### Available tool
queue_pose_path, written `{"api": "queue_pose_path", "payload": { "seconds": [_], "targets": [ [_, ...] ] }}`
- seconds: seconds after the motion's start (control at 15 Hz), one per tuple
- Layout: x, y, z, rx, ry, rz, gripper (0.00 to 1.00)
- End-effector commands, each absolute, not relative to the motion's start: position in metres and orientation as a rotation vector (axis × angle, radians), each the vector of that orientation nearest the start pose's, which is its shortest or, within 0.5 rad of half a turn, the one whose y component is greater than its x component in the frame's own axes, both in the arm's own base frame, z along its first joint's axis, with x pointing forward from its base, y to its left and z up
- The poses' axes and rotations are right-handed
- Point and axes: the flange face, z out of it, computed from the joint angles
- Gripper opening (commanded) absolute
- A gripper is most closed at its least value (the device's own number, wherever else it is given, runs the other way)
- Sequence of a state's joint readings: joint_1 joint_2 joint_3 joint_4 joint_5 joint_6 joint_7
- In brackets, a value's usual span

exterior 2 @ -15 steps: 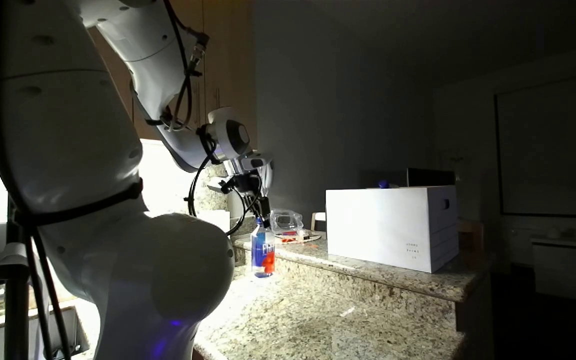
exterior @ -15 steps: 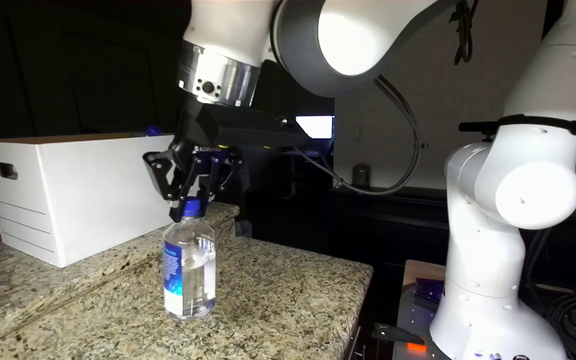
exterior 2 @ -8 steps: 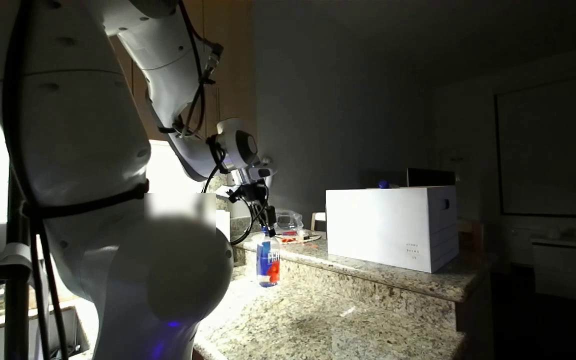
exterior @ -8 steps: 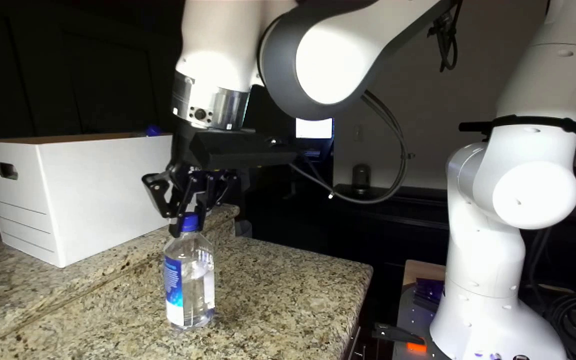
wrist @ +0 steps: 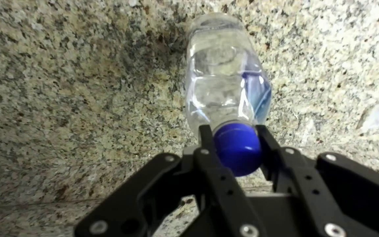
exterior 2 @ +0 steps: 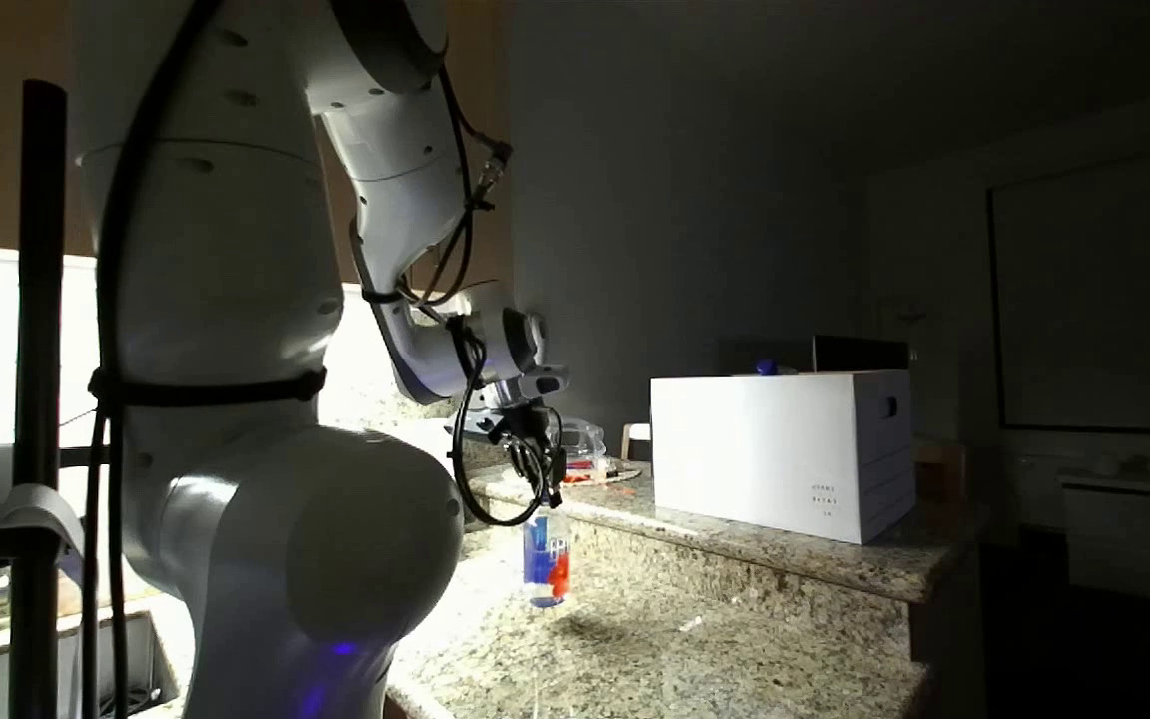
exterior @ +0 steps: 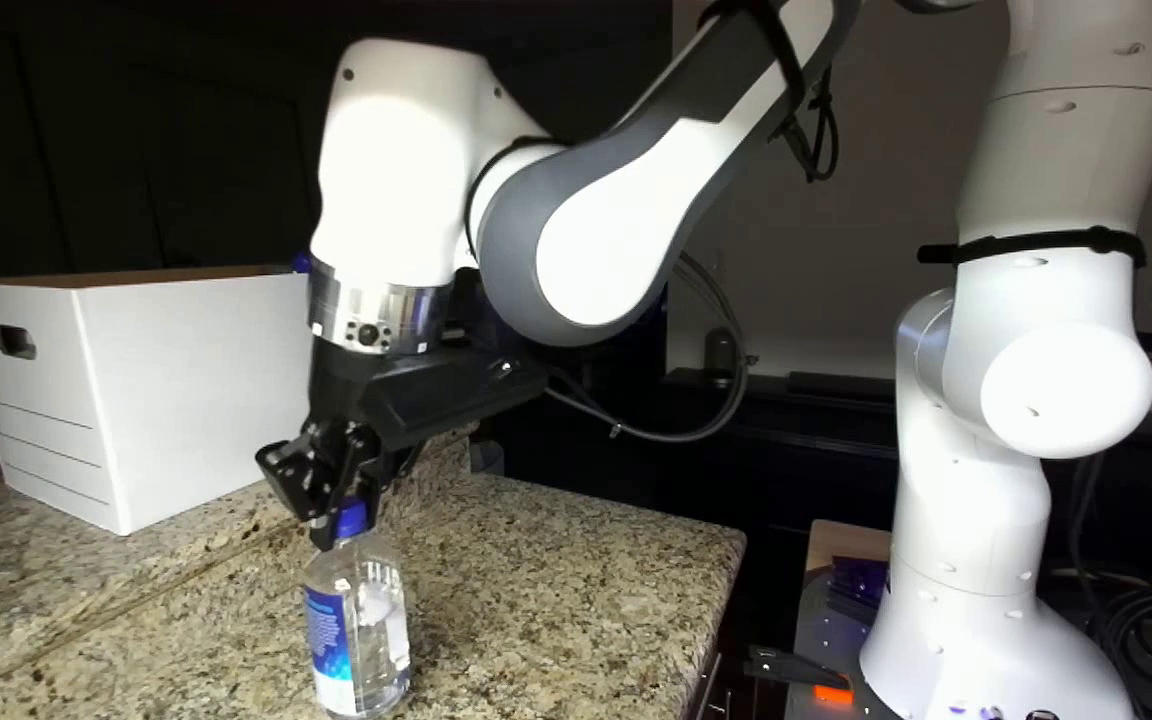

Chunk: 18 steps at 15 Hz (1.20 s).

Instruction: Remove the water bottles from the box and put them on the counter

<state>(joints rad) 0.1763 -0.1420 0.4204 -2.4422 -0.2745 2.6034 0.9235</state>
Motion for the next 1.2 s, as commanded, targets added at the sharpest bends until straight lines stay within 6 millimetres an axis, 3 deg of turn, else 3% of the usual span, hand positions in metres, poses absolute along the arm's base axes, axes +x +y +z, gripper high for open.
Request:
{"api": "queue_pose_path", "payload": {
  "seconds": [0.0, 0.33, 0.67, 0.73, 0.8, 1.13],
  "targets": [
    [0.422, 0.296, 0.368, -3.081, -0.042, -0.544, 0.15],
    [0.428, 0.305, 0.367, -3.076, -0.132, -0.545, 0.15],
    [0.422, 0.31, 0.371, -3.077, -0.163, -0.602, 0.14],
    [0.421, 0.311, 0.371, -3.078, -0.176, -0.606, 0.47],
    [0.42, 0.311, 0.371, -3.081, -0.188, -0.615, 0.62],
    [0.42, 0.312, 0.377, -3.067, -0.184, -0.634, 0.92]
  ]
}}
